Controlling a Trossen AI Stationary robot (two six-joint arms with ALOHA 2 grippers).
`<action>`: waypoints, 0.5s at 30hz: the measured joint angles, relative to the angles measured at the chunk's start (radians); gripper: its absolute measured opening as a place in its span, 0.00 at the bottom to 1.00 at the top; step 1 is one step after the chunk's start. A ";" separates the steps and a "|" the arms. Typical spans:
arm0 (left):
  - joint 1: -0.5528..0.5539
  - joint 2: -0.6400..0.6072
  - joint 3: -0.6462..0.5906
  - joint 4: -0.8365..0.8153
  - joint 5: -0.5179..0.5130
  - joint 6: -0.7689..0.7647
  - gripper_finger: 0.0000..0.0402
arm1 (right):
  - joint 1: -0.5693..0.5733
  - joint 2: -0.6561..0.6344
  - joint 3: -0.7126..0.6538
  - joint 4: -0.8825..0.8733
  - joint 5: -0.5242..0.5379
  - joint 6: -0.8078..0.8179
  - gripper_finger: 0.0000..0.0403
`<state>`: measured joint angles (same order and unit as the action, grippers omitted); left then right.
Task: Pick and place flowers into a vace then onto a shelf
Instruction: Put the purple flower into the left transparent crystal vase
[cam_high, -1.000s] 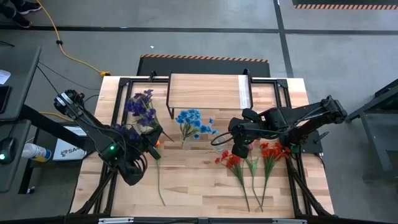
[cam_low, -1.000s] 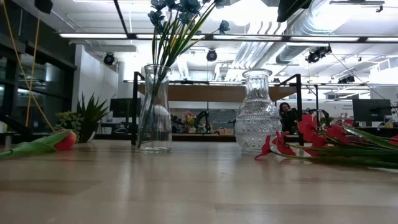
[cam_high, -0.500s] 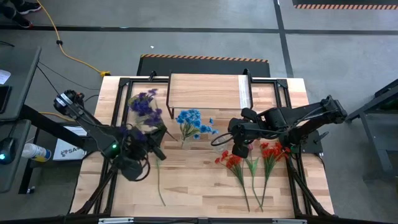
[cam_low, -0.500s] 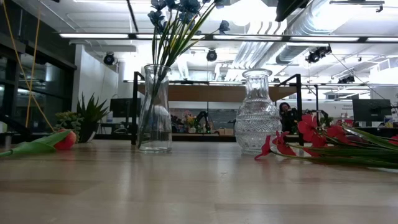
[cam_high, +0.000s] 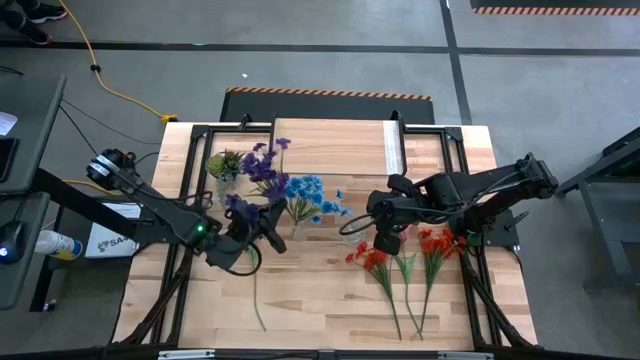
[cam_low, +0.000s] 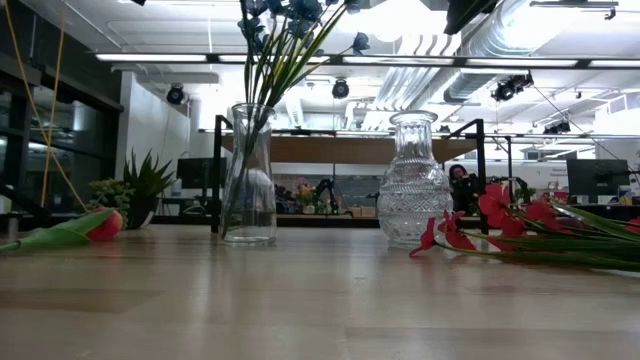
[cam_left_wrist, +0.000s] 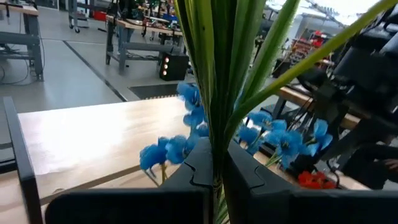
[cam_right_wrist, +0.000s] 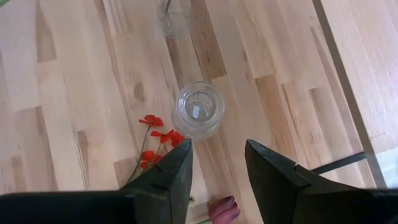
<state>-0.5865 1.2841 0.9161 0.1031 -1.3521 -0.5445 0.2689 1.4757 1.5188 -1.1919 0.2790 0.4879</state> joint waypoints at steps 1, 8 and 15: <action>0.004 0.000 0.000 -0.003 0.000 0.000 0.11 | 0.000 0.000 0.000 0.000 0.000 -0.005 0.35; 0.006 0.000 0.000 -0.111 0.004 -0.073 0.11 | 0.000 0.000 0.000 0.000 0.005 -0.025 0.35; 0.004 0.001 0.000 -0.285 -0.034 -0.243 0.11 | 0.000 0.000 0.000 0.000 0.007 -0.020 0.35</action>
<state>-0.5823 1.2846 0.9161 -0.1823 -1.3859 -0.7874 0.2687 1.4757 1.5188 -1.1923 0.2859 0.4675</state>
